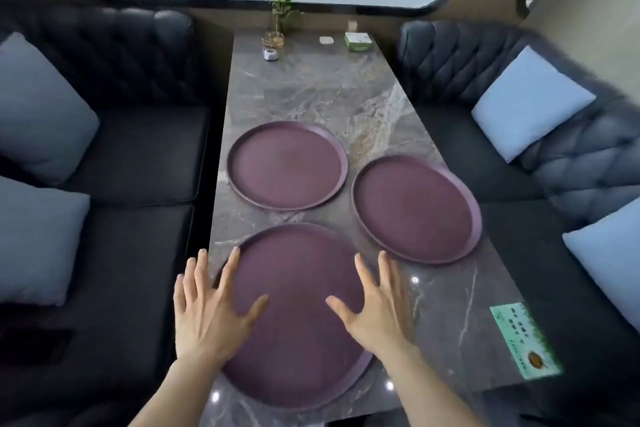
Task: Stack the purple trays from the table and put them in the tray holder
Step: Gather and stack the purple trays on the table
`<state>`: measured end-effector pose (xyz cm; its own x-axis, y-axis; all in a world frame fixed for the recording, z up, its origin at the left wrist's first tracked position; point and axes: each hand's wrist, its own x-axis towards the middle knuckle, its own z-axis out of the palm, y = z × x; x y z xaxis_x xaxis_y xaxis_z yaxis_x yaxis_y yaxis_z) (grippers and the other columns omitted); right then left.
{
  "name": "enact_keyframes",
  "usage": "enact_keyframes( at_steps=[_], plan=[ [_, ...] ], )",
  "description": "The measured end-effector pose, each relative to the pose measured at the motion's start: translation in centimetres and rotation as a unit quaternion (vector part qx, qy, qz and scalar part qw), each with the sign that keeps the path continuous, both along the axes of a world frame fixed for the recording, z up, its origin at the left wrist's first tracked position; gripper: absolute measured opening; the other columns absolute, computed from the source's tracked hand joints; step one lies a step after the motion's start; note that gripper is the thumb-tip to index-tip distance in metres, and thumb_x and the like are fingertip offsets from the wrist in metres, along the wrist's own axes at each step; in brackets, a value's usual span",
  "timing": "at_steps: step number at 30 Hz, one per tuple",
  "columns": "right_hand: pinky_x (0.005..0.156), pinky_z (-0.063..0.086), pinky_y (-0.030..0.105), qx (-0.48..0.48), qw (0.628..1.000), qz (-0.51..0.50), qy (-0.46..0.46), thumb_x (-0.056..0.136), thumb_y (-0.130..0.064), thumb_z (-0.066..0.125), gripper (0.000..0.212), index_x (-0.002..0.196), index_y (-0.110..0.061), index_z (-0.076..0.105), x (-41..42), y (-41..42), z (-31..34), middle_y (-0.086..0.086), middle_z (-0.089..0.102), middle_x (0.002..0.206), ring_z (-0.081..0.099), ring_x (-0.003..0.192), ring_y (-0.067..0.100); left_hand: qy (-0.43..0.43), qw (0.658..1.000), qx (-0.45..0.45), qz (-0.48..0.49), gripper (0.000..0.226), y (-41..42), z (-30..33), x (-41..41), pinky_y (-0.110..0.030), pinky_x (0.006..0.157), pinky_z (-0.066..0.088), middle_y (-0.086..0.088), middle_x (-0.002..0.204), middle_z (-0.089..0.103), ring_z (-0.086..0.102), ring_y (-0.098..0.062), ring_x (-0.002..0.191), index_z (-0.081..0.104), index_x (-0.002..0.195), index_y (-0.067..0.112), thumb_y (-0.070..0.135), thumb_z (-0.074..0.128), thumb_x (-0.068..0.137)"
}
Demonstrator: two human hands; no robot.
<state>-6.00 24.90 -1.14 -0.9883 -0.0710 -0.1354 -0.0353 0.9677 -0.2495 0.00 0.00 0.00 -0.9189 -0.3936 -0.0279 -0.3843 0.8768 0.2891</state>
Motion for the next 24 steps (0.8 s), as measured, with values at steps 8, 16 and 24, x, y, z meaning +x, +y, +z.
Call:
enact_keyframes(
  at_steps=[8, 16, 24],
  plan=[
    [0.117, 0.028, 0.052, -0.032, 0.982, -0.042, -0.182, 0.058, -0.093, 0.049, 0.117, 0.154, -0.048, -0.001, 1.2, 0.3, -4.1, 0.014, -0.009, 0.166, 0.005, 0.153, 0.036, -0.168, 0.983, 0.06, 0.037, 0.115, -0.6, -4.5, 1.8, -0.045, 0.114, 0.03, -0.021, 0.162, 0.012, 0.025, -0.036, 0.146, -0.003, 0.152, 0.049, 0.087, 0.054, 0.061],
    [0.108, 0.04, 0.048, -0.015, 0.979, -0.072, -0.191, 0.05, -0.081, 0.073, 0.13, 0.156, -0.041, 0.01, 0.3, -0.4, -4.0, 0.018, 0.017, 0.156, 0.021, 0.141, 0.039, -0.169, 0.974, 0.129, 0.083, 0.125, 0.1, -4.7, 1.2, -0.048, 0.105, 0.042, -0.02, 0.146, 0.024, 0.031, -0.039, 0.134, 0.02, 0.151, 0.045, 0.061, 0.086, 0.047],
    [0.094, 0.049, 0.037, 0.014, 0.987, -0.077, -0.138, 0.042, -0.075, 0.078, 0.127, 0.151, -0.04, 0.023, -0.4, -0.1, -1.7, 0.006, 0.03, 0.127, 0.033, 0.117, 0.027, -0.133, 0.981, 0.113, 0.08, 0.118, 0.5, -2.1, 0.5, -0.046, 0.106, 0.04, -0.02, 0.141, 0.027, 0.03, -0.038, 0.131, 0.035, 0.147, 0.044, 0.053, 0.091, 0.044]
  ],
)
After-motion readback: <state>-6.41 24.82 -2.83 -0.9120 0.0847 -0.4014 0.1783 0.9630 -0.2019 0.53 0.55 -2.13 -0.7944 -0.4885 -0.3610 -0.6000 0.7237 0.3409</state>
